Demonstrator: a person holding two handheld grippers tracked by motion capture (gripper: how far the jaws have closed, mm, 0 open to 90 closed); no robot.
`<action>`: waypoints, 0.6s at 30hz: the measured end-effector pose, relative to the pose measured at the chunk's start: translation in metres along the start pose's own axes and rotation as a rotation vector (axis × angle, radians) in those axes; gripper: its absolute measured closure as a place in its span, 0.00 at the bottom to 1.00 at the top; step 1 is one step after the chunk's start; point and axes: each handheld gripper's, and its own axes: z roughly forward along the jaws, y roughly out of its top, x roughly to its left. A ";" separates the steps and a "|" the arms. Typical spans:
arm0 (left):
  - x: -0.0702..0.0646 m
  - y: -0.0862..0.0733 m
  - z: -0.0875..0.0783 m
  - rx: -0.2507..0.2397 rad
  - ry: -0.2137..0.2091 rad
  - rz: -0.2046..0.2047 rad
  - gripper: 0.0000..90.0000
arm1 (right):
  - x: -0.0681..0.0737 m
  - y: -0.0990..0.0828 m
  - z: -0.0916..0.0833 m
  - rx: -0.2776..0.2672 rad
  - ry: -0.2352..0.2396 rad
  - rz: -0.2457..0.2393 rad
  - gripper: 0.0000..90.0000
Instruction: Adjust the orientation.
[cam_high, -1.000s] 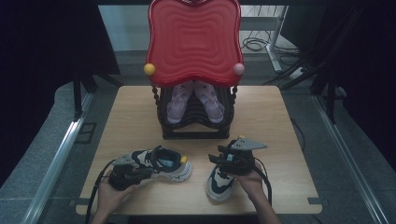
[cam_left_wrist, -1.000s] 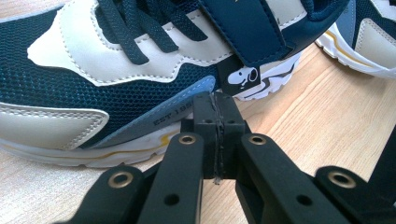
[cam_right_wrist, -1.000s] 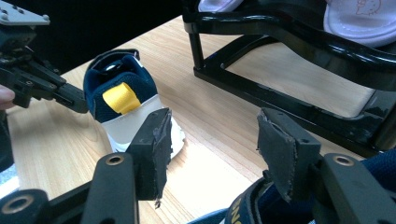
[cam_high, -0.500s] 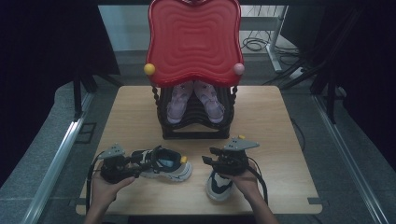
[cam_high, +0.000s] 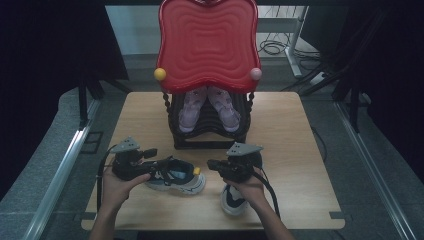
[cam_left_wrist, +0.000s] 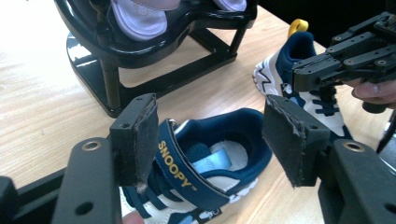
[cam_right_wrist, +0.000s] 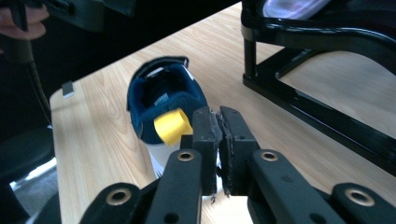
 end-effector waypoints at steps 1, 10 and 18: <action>0.001 0.000 0.000 -0.003 -0.002 0.000 0.40 | 0.000 0.002 0.003 0.003 0.002 0.005 0.96; 0.003 -0.007 -0.017 -0.037 -0.021 -0.009 0.37 | 0.003 0.013 0.023 0.041 -0.003 0.021 0.97; 0.006 -0.012 -0.030 -0.061 -0.014 -0.025 0.37 | 0.005 0.016 0.044 0.057 -0.010 0.023 0.97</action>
